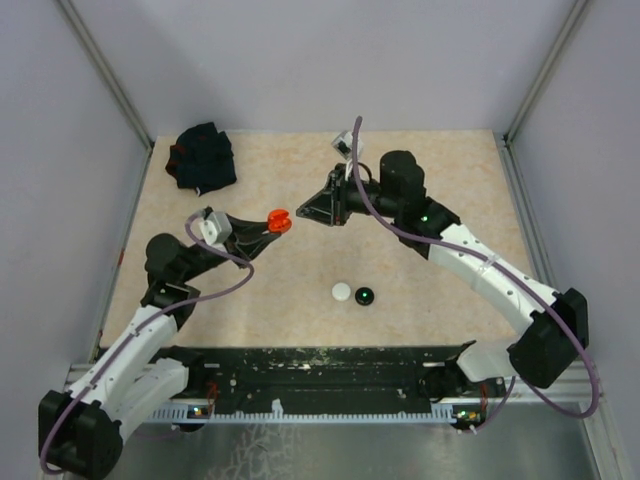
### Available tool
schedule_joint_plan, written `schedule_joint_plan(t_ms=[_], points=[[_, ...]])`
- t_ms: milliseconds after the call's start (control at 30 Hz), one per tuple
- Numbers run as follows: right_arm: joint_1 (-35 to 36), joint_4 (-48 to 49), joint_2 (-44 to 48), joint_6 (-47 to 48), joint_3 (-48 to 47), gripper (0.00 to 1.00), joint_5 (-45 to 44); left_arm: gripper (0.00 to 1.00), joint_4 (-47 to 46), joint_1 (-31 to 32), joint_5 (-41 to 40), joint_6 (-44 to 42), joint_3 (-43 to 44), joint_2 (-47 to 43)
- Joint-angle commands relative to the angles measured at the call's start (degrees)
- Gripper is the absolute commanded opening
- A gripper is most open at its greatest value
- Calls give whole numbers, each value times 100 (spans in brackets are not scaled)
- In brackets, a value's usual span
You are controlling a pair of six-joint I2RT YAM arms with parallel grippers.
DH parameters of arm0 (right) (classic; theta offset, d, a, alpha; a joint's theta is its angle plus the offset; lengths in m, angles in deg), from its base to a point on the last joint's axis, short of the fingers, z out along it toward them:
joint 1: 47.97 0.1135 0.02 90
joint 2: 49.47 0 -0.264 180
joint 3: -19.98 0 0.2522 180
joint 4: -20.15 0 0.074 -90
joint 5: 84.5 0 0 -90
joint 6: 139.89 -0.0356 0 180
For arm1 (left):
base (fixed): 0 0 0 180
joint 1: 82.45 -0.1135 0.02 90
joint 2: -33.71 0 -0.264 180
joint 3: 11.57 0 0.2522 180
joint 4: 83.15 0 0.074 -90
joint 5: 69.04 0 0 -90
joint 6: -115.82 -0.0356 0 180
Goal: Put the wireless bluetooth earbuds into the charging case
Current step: Place the earbud in the charging case.
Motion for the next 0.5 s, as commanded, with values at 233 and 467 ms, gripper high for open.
schedule_joint_plan(t_ms=[233,467], points=[[359,1231,396,-708,-52,11,742,0,-1842,-39,538,-332,-143,470],[582,1532,197,-854,8,10,705,0,-2487,-39,735,-138,-196,740]])
